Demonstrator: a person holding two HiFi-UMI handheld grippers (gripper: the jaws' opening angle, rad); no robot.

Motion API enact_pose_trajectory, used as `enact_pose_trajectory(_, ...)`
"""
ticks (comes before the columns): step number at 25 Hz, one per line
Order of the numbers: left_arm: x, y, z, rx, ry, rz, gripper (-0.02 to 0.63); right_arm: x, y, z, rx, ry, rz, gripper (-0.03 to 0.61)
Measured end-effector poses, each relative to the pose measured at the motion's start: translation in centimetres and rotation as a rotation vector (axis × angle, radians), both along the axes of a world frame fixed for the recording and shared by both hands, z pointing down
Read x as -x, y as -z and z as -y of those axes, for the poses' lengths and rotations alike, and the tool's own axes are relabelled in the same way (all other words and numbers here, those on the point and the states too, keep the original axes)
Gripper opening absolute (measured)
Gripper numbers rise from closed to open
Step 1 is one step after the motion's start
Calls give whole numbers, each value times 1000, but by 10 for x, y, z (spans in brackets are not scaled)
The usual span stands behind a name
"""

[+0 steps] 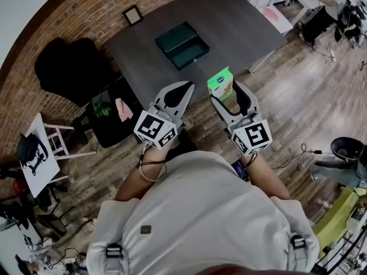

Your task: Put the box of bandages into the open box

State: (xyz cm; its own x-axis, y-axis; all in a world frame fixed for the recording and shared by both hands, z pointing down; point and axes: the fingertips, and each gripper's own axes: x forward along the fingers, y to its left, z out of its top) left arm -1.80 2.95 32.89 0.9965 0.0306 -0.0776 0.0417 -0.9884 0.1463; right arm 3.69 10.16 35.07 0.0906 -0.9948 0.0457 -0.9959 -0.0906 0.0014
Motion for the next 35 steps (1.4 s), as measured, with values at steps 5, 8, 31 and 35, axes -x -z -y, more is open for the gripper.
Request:
enact_pose_trajectory(5, -17, -3, 54, -25, 6, 8, 15, -14, 2, 61, 2, 16, 8, 302)
enact_pose_trajectory(8, -27, 2, 80, -45, -2, 4, 15, -23, 6, 91, -10, 23, 6, 301)
enact_pose_trajectory(31, -113, -32, 235, -15, 175, 84, 15, -113, -21, 261, 37, 248, 19, 301)
enact_pose_trajectory(35, -138, -48, 262, 1, 231, 110, 15, -143, -41, 295, 79, 314, 2, 301)
